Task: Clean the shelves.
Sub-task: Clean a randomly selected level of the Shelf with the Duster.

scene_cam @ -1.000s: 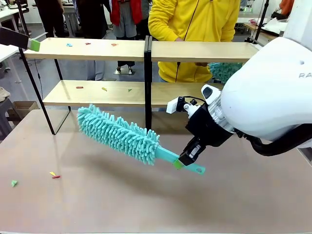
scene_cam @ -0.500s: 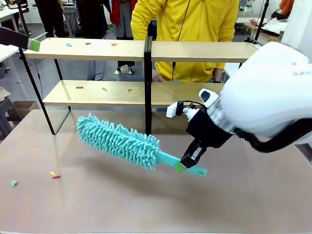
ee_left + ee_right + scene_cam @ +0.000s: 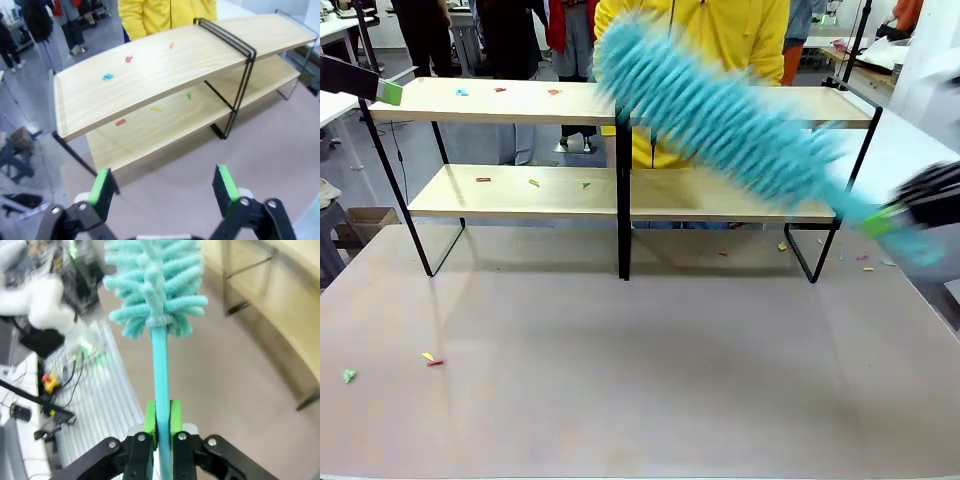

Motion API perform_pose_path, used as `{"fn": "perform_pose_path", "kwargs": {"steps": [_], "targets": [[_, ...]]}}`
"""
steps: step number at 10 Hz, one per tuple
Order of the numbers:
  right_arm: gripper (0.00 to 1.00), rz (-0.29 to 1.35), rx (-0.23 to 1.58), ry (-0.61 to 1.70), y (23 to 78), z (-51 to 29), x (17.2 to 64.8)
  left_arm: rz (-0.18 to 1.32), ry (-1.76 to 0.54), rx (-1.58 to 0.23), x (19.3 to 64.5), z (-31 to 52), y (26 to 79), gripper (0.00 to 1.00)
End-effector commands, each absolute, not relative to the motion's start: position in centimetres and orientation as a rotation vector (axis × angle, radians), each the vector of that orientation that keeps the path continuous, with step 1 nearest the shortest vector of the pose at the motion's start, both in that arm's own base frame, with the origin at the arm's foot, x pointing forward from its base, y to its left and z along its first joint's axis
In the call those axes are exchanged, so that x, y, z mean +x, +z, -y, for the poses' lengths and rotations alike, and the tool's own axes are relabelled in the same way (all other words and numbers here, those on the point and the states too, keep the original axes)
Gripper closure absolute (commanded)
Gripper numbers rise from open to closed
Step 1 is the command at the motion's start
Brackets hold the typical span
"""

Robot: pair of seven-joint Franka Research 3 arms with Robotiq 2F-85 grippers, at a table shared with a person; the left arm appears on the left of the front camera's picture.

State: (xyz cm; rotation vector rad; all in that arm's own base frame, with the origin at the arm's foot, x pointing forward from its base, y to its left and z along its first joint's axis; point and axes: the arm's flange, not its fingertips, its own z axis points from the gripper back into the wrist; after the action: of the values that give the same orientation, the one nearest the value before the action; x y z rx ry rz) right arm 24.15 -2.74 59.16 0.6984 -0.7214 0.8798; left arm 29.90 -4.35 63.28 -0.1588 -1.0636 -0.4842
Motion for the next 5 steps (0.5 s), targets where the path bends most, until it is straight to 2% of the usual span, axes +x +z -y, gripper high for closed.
{"fn": "perform_pose_path", "kwargs": {"steps": [1,4,5], "targets": [[0.87,0.890,0.664,0.783,62.3,9.9,24.9,1.069,-0.480,-0.156,29.9,4.3,63.2,0.00],[0.87,1.098,0.653,0.695,62.3,15.4,24.3,1.069,-0.480,-0.156,29.9,4.3,63.2,0.00],[0.87,0.993,0.565,0.610,60.2,12.8,25.3,1.069,-0.480,-0.156,29.9,4.3,63.2,0.00]]}}
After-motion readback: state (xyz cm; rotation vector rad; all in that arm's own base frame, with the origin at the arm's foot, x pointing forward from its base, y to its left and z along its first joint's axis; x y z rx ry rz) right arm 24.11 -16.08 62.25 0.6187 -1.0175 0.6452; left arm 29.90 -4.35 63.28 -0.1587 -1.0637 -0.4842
